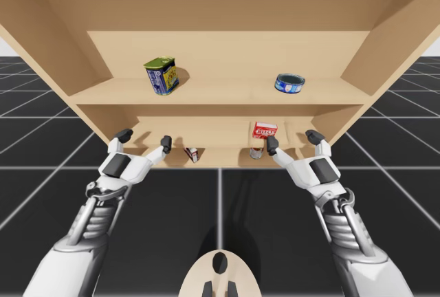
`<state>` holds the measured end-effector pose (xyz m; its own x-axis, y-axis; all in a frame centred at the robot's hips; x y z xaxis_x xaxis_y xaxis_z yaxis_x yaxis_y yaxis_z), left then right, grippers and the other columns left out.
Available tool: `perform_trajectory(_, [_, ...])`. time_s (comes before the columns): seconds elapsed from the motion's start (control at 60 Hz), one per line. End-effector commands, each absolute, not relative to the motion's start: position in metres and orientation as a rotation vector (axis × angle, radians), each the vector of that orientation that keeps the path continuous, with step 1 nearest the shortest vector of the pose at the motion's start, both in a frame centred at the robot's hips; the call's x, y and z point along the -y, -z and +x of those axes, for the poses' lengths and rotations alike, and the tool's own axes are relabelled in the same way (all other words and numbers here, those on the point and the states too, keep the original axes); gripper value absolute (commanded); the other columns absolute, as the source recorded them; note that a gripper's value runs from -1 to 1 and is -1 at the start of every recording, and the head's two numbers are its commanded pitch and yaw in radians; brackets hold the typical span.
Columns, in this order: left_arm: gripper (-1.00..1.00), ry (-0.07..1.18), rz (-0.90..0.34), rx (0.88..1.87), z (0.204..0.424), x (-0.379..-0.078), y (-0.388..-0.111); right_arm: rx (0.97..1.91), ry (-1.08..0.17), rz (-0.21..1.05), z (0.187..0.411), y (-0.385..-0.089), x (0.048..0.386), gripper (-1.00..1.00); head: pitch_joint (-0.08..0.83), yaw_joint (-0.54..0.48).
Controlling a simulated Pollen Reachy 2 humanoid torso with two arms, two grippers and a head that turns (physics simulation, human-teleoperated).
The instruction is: Look through the shelves, find the red soup can, and take it.
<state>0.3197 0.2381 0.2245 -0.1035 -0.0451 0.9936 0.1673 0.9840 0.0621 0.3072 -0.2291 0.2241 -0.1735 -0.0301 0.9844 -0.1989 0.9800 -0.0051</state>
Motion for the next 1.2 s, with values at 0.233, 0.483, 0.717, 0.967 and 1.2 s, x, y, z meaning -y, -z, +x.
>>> perform_trajectory(0.233, [-1.00, 0.186, -0.109, 1.689, 0.316, -0.238, -0.228, 1.753, -0.157, 0.151, 0.306, -0.225, 0.228, -1.00, 0.497, -0.15])
perform_trajectory(0.483, [-1.00, 0.189, -0.124, 1.710, 0.308, -0.235, -0.232, 1.728, -0.179, 0.185, 0.299, -0.228, 0.222, -1.00, 0.571, -0.21])
perform_trajectory(0.717, [-1.00, 0.182, -0.126, 1.711, 0.308, -0.235, -0.232, 1.636, -0.174, 0.328, 0.262, -0.226, 0.209, -1.00, 0.582, -0.21])
perform_trajectory(0.967, [-1.00, 0.183, -0.121, 1.712, 0.309, -0.236, -0.231, 1.535, -0.188, 0.412, 0.245, -0.188, 0.205, -1.00, 0.576, -0.22])
perform_trajectory(1.2, [-1.00, 0.183, -0.115, 1.714, 0.309, -0.236, -0.231, 1.500, -0.172, 0.364, 0.280, -0.156, 0.198, -1.00, 0.578, -0.22])
